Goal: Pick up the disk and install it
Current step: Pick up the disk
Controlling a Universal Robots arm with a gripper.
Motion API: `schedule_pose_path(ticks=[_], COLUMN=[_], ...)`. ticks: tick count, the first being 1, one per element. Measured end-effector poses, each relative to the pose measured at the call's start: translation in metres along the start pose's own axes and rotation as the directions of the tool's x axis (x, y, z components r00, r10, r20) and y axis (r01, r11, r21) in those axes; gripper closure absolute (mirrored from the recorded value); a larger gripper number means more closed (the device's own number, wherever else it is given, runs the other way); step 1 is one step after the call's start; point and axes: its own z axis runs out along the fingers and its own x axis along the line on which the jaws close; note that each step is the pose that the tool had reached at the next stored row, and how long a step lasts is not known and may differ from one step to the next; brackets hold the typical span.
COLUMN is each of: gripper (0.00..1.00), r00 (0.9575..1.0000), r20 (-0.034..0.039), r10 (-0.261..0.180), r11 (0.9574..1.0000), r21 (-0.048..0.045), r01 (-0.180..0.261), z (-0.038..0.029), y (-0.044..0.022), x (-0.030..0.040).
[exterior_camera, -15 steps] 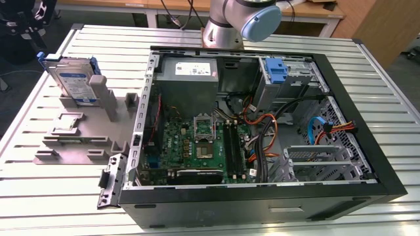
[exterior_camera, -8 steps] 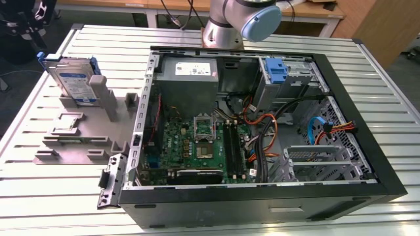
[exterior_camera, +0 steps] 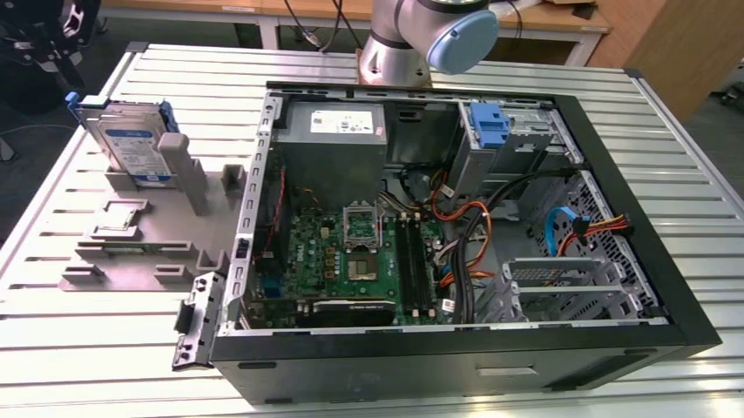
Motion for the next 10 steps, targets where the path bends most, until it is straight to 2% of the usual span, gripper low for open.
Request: schedule_pose_path(ticks=[4, 10], gripper=[0.9, 0.9], r00=[0.9983, 0.9912], r20=[-0.0019, -0.005], r10=[-0.058, -0.132], r11=[0.9983, 0.9912], r21=[-0.0008, -0.0014], r01=[0.058, 0.132], z=[0.0008, 0.0018], y=[0.0, -0.0001], x=[0.0, 0.0])
